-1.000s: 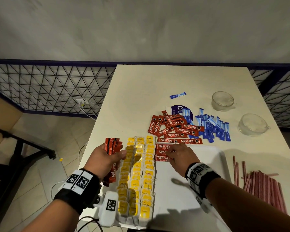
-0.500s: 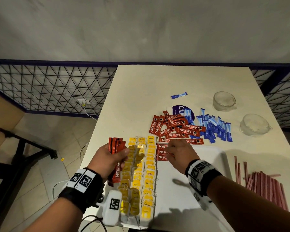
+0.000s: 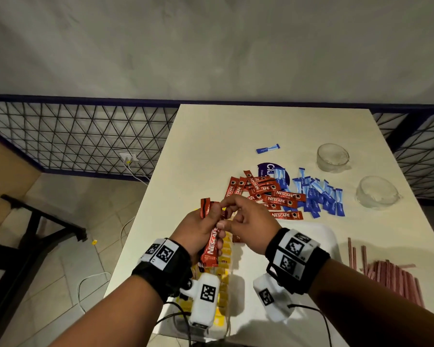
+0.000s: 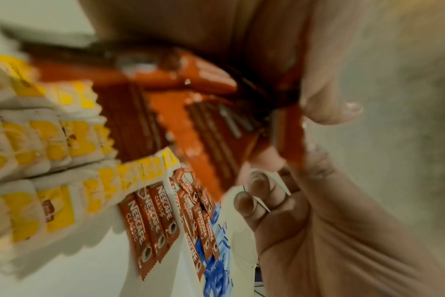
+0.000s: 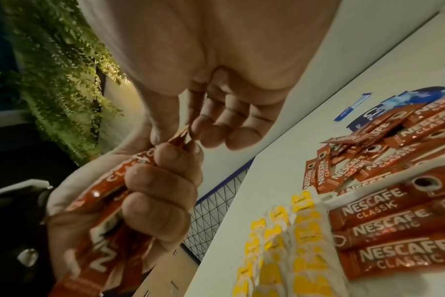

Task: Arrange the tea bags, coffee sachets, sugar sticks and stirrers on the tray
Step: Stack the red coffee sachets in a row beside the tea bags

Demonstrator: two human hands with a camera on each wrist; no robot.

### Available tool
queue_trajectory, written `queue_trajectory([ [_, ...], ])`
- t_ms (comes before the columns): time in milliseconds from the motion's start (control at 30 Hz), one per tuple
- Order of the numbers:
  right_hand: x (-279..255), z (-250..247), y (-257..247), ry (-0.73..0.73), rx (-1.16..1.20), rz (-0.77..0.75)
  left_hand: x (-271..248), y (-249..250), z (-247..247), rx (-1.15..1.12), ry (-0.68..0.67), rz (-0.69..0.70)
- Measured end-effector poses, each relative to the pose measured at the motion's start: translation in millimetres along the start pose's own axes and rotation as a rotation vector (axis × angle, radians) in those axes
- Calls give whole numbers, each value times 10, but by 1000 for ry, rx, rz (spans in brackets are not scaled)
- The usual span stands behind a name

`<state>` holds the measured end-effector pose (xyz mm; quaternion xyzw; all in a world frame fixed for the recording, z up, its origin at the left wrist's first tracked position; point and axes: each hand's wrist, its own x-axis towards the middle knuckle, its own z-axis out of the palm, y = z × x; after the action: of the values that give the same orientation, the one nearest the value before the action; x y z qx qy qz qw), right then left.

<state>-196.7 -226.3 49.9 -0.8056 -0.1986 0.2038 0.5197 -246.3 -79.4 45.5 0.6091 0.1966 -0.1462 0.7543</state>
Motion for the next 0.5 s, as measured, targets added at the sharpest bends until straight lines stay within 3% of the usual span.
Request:
queue_trajectory([
  [200,-58,-147,-12,87,194,94,-35,25,29,-66,-109,27],
  [367,-113,-337,46,151,308,188,-38,23,-155,27,-4,108],
  [500,-226,-382,118,110,541,285,4,52,-174,-70,72,152],
])
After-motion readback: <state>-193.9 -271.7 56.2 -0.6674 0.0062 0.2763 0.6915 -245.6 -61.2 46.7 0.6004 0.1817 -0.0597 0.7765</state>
